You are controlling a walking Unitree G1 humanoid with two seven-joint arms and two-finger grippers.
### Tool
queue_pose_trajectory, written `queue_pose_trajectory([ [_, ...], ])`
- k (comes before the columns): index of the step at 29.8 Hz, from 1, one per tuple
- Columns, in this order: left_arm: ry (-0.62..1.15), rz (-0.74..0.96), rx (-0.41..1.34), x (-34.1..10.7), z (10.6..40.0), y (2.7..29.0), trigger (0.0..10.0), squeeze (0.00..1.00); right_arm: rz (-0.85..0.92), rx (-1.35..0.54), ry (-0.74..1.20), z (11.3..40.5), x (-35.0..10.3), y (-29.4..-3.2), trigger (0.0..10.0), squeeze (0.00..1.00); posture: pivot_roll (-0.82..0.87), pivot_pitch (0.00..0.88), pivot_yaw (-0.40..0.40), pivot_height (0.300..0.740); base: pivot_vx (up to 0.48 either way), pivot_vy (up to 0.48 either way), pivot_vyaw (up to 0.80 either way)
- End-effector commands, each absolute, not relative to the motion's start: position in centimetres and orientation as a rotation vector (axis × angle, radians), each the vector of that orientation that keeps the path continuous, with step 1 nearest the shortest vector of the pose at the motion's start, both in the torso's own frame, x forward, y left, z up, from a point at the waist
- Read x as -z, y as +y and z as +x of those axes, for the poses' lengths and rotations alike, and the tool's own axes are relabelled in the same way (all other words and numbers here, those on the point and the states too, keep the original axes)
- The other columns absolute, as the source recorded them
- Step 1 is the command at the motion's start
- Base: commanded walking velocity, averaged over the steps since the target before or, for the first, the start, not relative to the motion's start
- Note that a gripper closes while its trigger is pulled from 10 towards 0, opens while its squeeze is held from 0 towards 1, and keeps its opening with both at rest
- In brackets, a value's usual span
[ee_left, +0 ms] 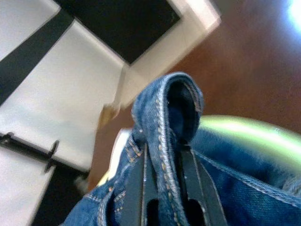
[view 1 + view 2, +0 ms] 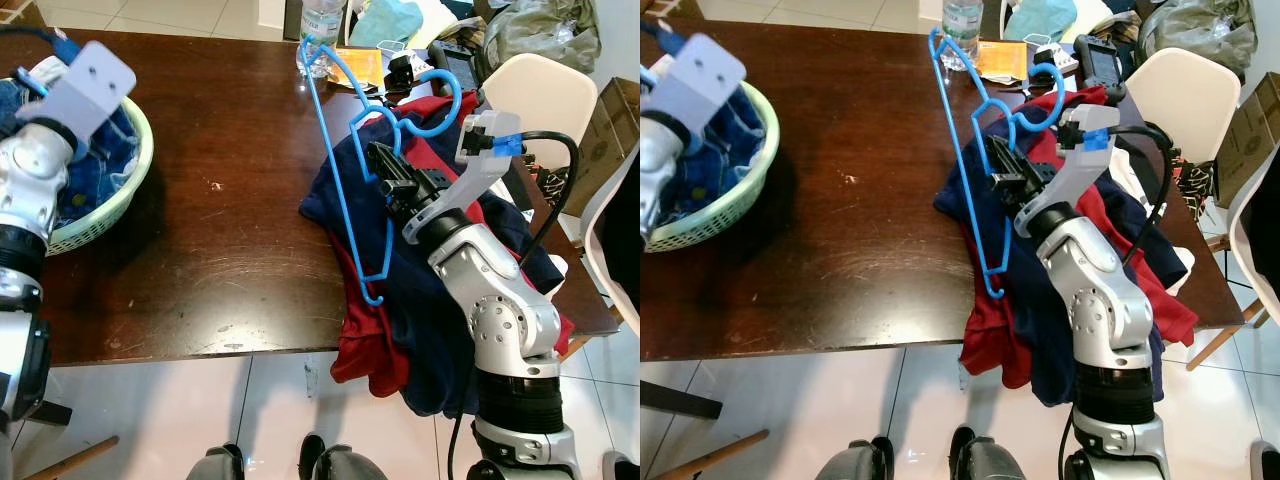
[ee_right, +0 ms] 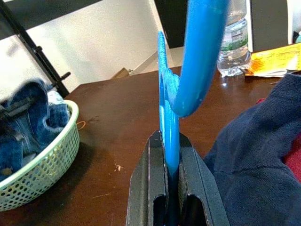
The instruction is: Hang hanger
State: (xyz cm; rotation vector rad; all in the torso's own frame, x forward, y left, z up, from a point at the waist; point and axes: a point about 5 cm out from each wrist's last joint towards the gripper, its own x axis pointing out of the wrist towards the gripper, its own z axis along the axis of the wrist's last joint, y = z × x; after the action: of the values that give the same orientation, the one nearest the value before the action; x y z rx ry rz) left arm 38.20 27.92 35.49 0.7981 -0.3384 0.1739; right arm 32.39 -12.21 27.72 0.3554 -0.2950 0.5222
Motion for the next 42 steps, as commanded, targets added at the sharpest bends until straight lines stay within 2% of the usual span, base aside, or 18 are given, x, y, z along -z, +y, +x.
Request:
queue_pose_trajectory([
  [1, -0.438, 0.654, -0.079, -38.7, 37.2, 27.0, 2.4, 0.00, 0.369, -0.523, -0.320, 32.4, -27.9, -12.4, 10.0, 0.00, 0.09, 0.254, -0.089, 0.740, 0.000, 0.000, 0.00],
  [2, -0.438, 0.654, -0.079, -38.7, 37.2, 27.0, 2.4, 0.00, 0.369, -0.523, -0.320, 32.4, -27.9, -12.4, 10.0, 0.00, 0.09, 0.254, -0.089, 0.740, 0.000, 0.000, 0.00],
  [3, -0.477, 0.541, 0.024, -40.1, 36.6, 26.1, 3.3, 0.00, 0.374, -0.525, -0.326, 32.5, -28.0, -12.4, 10.0, 0.00, 0.09, 0.249, -0.088, 0.740, 0.000, 0.000, 0.00],
  [5, -0.576, 0.362, 0.225, -42.8, 34.8, 24.2, 3.8, 0.00, 0.385, -0.529, -0.336, 32.6, -28.1, -12.3, 10.0, 0.00, 0.10, 0.236, -0.085, 0.740, 0.000, 0.000, 0.00],
  [7, -0.603, 0.319, 0.274, -43.5, 34.2, 23.8, 3.8, 0.00, 0.388, -0.530, -0.338, 32.6, -28.1, -12.3, 10.0, 0.00, 0.10, 0.236, -0.085, 0.740, 0.000, 0.000, 0.00],
  [8, -0.644, 0.287, 0.354, -44.4, 33.2, 23.0, 4.9, 0.00, 0.394, -0.533, -0.343, 32.8, -28.1, -12.2, 10.0, 0.00, 0.11, 0.219, -0.079, 0.740, 0.000, 0.000, 0.00],
  [10, -0.667, 0.273, 0.407, -44.9, 32.5, 22.5, 4.9, 0.00, 0.398, -0.535, -0.346, 32.8, -28.1, -12.2, 10.0, 0.00, 0.11, 0.219, -0.079, 0.740, 0.000, 0.000, 0.00],
  [11, -0.720, 0.222, 0.494, -45.7, 31.1, 21.7, 10.0, 0.00, 0.413, -0.542, -0.357, 32.9, -28.3, -12.2, 10.0, 0.00, 0.12, 0.200, -0.076, 0.740, 0.000, 0.000, 0.00],
  [12, -0.720, 0.222, 0.494, -45.7, 31.1, 21.7, 10.0, 0.00, 0.413, -0.542, -0.357, 32.9, -28.3, -12.2, 10.0, 0.00, 0.12, 0.200, -0.076, 0.740, 0.000, 0.000, 0.00],
  [13, -0.785, 0.142, 0.610, -46.7, 29.1, 20.8, 10.0, 0.00, 0.443, -0.551, -0.378, 33.0, -28.6, -12.2, 10.0, 0.00, 0.13, 0.187, -0.076, 0.740, 0.000, 0.000, 0.00],
  [16, -0.817, 0.082, 0.686, -47.2, 27.7, 20.2, 10.0, 0.00, 0.482, -0.555, -0.408, 33.2, -29.2, -12.6, 10.0, 0.00, 0.13, 0.167, -0.075, 0.740, 0.000, 0.000, 0.00],
  [22, -0.751, 0.080, 0.769, -46.7, 26.7, 19.4, 10.0, 0.00, 0.577, -0.512, -0.496, 34.0, -30.9, -14.8, 10.0, 0.00, 0.14, 0.128, -0.063, 0.740, 0.000, 0.000, 0.00],
  [28, -0.732, 0.064, 0.792, -46.4, 26.2, 19.0, 10.0, 0.00, 0.569, -0.496, -0.515, 34.1, -31.1, -15.5, 10.0, 0.00, 0.14, 0.123, -0.061, 0.740, 0.000, 0.000, 0.00],
  [30, -0.635, 0.035, 0.884, -44.0, 27.1, 16.2, 10.0, 0.00, 0.527, -0.446, -0.532, 34.3, -31.3, -16.6, 10.0, 0.00, 0.15, 0.111, -0.059, 0.740, -0.319, 0.000, 0.00],
  [39, -0.477, -0.031, 0.905, -39.9, 28.9, 14.5, 10.0, 0.00, 0.489, -0.433, -0.517, 34.6, -30.8, -16.8, 10.0, 0.00, 0.15, 0.109, -0.061, 0.740, -0.340, 0.000, 0.00],
  [42, -0.398, -0.049, 0.905, -37.0, 29.6, 12.6, 10.0, 0.00, 0.498, -0.444, -0.519, 34.4, -30.6, -16.9, 10.0, 0.00, 0.14, 0.109, -0.062, 0.740, -0.356, 0.000, 0.00],
])
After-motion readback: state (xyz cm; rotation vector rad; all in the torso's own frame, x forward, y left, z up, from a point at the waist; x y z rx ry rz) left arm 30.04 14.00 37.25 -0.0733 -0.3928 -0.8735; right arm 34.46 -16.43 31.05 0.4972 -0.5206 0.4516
